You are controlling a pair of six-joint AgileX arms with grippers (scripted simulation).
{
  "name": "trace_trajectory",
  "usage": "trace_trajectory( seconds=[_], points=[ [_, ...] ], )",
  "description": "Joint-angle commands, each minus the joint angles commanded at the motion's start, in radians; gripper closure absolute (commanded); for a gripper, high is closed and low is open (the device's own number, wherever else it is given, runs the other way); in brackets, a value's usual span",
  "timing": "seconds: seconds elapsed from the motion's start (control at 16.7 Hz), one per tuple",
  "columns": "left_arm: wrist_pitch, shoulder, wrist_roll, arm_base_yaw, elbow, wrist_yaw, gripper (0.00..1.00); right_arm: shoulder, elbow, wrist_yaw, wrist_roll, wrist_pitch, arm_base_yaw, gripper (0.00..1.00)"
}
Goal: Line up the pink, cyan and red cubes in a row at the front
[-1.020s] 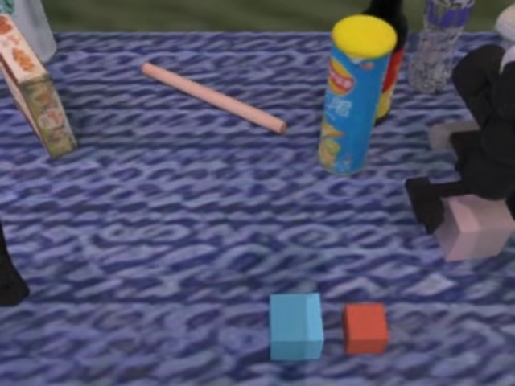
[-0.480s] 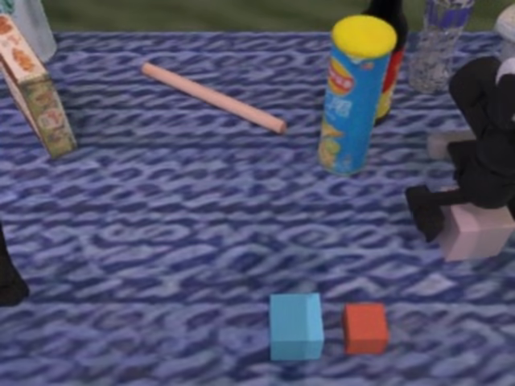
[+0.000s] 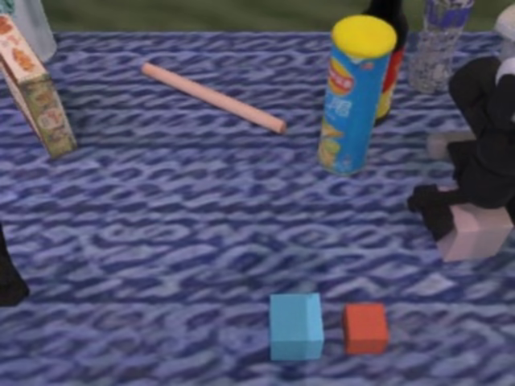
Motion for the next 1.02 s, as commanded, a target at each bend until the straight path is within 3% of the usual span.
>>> trace_trajectory(
  seconds=[0.12, 0.18, 0.72, 1.02],
  points=[
    [0.000, 0.000, 0.000, 0.000, 0.000, 0.000, 0.00, 0.000, 0.000, 0.000, 0.000, 0.000, 0.000, 0.98],
    [0.000, 0.000, 0.000, 0.000, 0.000, 0.000, 0.00, 0.000, 0.000, 0.000, 0.000, 0.000, 0.000, 1.00],
    [0.000, 0.000, 0.000, 0.000, 0.000, 0.000, 0.00, -0.008, 0.004, 0.001, 0.000, -0.005, -0.002, 1.00],
    [0.000, 0.000, 0.000, 0.000, 0.000, 0.000, 0.00, -0.061, 0.093, 0.000, 0.000, -0.155, 0.002, 1.00]
  ],
)
